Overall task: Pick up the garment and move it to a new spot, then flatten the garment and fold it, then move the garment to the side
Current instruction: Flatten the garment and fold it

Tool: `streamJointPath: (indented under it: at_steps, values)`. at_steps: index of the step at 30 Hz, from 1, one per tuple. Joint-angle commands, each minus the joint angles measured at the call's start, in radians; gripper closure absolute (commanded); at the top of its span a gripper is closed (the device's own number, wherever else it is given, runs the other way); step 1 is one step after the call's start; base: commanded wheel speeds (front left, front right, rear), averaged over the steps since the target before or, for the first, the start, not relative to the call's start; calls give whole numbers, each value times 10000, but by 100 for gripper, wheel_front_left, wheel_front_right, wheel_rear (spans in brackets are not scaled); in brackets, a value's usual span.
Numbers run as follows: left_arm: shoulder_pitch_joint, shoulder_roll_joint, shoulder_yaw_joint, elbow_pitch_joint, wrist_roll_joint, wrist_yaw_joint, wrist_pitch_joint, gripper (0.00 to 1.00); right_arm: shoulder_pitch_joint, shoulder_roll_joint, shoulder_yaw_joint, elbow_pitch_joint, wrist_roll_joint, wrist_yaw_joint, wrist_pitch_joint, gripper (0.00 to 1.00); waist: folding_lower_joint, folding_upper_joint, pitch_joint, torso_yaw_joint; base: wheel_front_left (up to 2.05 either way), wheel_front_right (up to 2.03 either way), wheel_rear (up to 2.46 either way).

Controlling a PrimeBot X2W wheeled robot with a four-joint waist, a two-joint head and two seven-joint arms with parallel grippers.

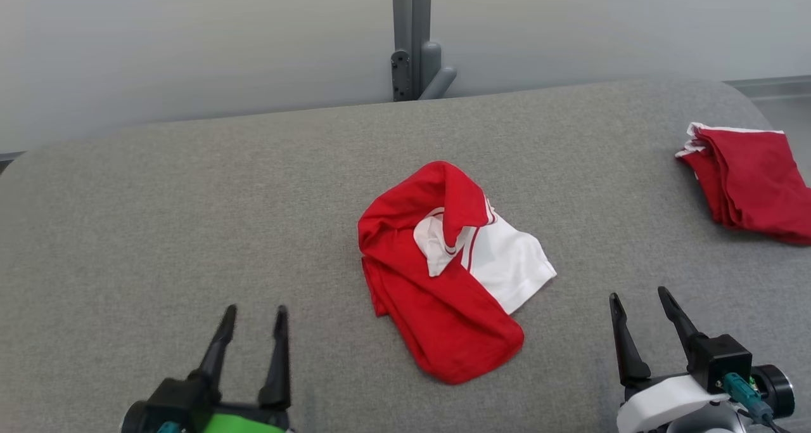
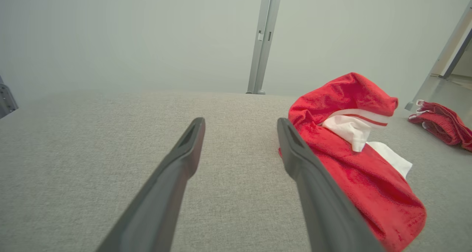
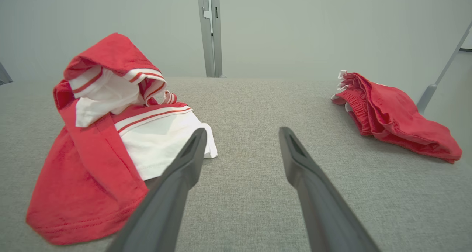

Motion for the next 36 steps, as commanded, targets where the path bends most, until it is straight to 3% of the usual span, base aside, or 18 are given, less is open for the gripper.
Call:
streamJointPath:
  at_steps: [1,8,16,28,33,34,35,36]
  values:
    - [-274,-15,-158,-26,-42,-28,-4,0,-164,-16,23,-77,57,-19,-4,0,0,38,237,-237,0,0,0]
    - [-1749,-1,-2568,324,-815,-22,296,0,-655,-13,136,-246,257,-19,-4,0,0,38,1321,-954,0,0,0]
    - [-2944,21,-5229,1030,-641,-36,877,0,-1155,-9,21,-344,552,-19,-4,0,0,38,2496,-1612,0,0,0]
    - [-3865,36,-5906,3020,-178,68,1709,0,-1673,-11,-120,-275,1077,-19,-5,0,0,38,3555,-1922,0,0,0]
    - [-4047,235,-5891,3626,61,407,1921,0,-1770,-11,-98,-248,1113,-19,-5,0,0,38,3631,-1873,0,0,0]
    - [-4081,333,-5917,3801,141,461,1975,6,-1794,-9,-70,-236,1103,-19,-4,0,0,38,3625,-1871,0,0,0]
    - [-4092,399,-5923,3947,173,487,1999,50,-1806,-11,-59,-226,1093,-19,-5,0,0,38,3615,-1866,0,0,0]
    - [-4083,438,-5922,4086,141,492,2028,75,-1814,-14,-65,-212,1084,-19,-4,0,0,38,3601,-1857,0,0,0]
